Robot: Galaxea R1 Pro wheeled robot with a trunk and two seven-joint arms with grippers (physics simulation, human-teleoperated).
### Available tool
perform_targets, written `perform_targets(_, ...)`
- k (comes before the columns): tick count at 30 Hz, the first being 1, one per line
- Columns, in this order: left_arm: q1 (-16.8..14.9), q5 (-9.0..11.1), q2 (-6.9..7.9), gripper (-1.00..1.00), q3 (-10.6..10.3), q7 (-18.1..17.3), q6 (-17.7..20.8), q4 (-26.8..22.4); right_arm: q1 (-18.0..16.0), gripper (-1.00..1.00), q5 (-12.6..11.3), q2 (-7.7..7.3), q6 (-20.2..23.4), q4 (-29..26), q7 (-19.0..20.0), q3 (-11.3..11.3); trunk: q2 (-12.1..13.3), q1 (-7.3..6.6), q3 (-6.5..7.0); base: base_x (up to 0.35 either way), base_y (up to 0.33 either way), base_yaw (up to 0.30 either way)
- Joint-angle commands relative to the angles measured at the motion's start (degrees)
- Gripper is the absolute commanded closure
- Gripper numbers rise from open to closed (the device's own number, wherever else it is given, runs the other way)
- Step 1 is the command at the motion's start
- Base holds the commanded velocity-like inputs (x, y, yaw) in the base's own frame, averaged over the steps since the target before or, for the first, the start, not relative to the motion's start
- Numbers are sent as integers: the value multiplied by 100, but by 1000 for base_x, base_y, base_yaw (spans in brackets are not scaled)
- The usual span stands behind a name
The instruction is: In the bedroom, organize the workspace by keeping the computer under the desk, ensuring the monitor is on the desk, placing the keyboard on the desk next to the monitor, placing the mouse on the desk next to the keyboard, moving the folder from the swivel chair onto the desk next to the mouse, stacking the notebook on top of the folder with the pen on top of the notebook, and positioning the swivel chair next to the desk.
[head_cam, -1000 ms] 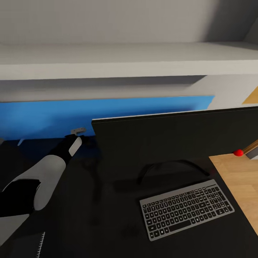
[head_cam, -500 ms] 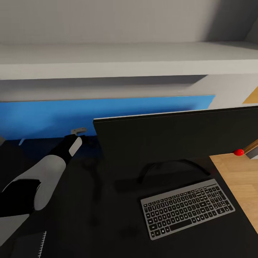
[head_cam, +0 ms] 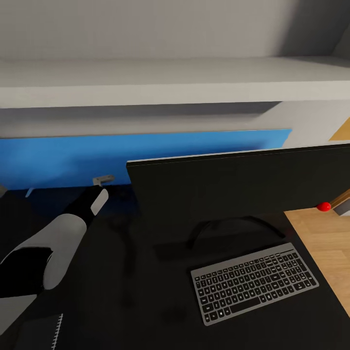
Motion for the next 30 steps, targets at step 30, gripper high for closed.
perform_targets(30,35,55,-64,-100,-23,27,-23,-184,-177,-100,22,-18,-13,-16,-10,-64,-6,2,-4,0,0,-24)
